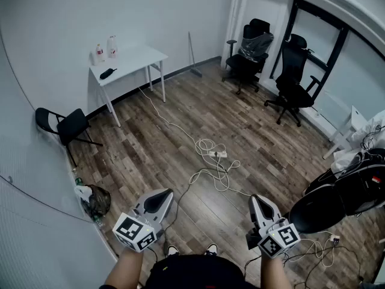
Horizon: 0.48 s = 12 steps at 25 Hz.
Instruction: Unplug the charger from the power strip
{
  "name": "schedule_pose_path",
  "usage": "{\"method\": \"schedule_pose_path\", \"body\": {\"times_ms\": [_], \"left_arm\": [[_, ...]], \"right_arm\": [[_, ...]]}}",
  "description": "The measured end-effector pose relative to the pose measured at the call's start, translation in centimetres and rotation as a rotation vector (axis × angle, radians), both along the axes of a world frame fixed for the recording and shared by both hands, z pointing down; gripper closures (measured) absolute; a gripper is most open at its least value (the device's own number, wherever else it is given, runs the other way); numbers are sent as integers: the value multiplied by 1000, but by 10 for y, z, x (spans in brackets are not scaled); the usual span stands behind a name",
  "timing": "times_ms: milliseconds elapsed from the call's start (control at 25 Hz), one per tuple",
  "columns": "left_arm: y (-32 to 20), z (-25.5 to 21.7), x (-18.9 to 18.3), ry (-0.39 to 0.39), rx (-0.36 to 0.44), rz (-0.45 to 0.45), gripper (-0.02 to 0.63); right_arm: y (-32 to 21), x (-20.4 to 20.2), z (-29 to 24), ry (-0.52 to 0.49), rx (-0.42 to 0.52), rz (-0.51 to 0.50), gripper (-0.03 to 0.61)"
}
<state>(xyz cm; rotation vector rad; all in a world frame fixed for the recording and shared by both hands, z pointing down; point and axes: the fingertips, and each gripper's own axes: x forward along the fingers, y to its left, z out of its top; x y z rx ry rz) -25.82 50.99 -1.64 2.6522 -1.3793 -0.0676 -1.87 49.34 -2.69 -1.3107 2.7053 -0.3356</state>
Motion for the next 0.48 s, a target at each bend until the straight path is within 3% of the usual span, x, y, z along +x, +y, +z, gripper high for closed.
{"method": "schedule_pose_path", "body": {"times_ms": [480], "left_arm": [[-8, 14, 10, -5, -19, 33, 584]], "right_arm": [[-7, 3, 14, -10, -21, 19, 560]]}}
